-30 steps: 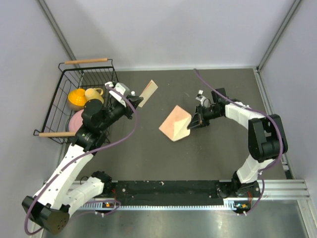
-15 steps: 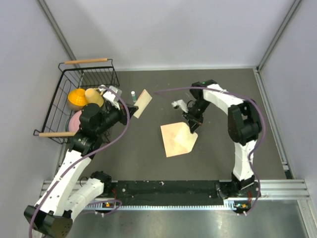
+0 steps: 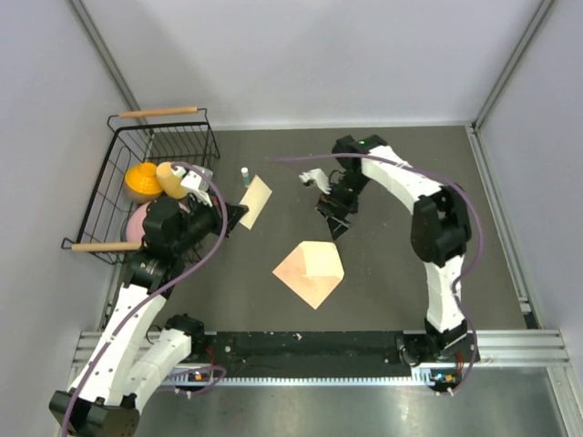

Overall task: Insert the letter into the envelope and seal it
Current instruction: Adjust the envelope at the center of the board.

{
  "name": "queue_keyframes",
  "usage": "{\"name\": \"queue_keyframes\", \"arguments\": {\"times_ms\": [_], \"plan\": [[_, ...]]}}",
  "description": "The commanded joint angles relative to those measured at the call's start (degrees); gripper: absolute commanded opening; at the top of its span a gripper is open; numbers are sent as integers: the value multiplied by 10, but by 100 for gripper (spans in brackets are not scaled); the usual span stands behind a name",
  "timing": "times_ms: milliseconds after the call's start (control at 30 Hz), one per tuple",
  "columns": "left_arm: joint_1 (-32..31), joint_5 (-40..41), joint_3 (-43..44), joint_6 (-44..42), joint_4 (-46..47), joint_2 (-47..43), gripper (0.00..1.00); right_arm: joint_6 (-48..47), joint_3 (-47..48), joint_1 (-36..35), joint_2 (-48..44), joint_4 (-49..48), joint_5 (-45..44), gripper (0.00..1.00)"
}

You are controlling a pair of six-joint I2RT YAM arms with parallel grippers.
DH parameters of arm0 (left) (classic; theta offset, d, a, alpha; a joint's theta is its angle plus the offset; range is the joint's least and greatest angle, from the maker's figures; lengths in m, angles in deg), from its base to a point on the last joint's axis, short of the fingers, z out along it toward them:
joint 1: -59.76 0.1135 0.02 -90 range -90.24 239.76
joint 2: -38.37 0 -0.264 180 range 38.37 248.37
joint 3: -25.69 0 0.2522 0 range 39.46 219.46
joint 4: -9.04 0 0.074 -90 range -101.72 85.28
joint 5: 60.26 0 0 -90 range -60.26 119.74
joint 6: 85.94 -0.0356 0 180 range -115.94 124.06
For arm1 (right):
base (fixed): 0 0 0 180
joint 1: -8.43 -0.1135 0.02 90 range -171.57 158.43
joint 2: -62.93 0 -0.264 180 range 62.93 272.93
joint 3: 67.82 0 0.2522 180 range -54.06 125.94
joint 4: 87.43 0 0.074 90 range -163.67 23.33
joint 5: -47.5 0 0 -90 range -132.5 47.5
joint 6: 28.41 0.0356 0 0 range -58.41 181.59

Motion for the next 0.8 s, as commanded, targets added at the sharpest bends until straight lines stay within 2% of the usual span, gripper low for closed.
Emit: {"name": "queue_keyframes", "arguments": {"times_ms": [0,33,67,133,233,300,333,467,567,667,767], "plan": [[5,-2,2,-2,60,-8,0,163,-103,66,-103,-13,130,99],[5,5,5,0,60,-6,0,226,-156,93,-117,-42,162,99],[5,7,-3,5,64,-6,0,265,-185,102,-150,-114,175,98],[5,1,-20,-24,110,-12,0,362,-272,124,-179,-180,207,97],[4,-2,-27,-54,112,-6,0,432,-366,123,-220,-308,216,94],[4,-37,2,-103,80,19,0,456,-397,122,-221,-376,227,92],[5,-93,12,-121,58,28,0,483,-423,122,-217,-399,234,91],[4,-185,21,-167,67,40,0,550,-480,122,-201,-530,238,86],[4,-210,6,-171,99,36,0,593,-520,122,-198,-620,214,85],[5,-219,-2,-169,123,34,0,606,-540,117,-191,-662,182,84],[5,-214,-5,-162,130,38,0,617,-550,112,-163,-682,191,82]]}}
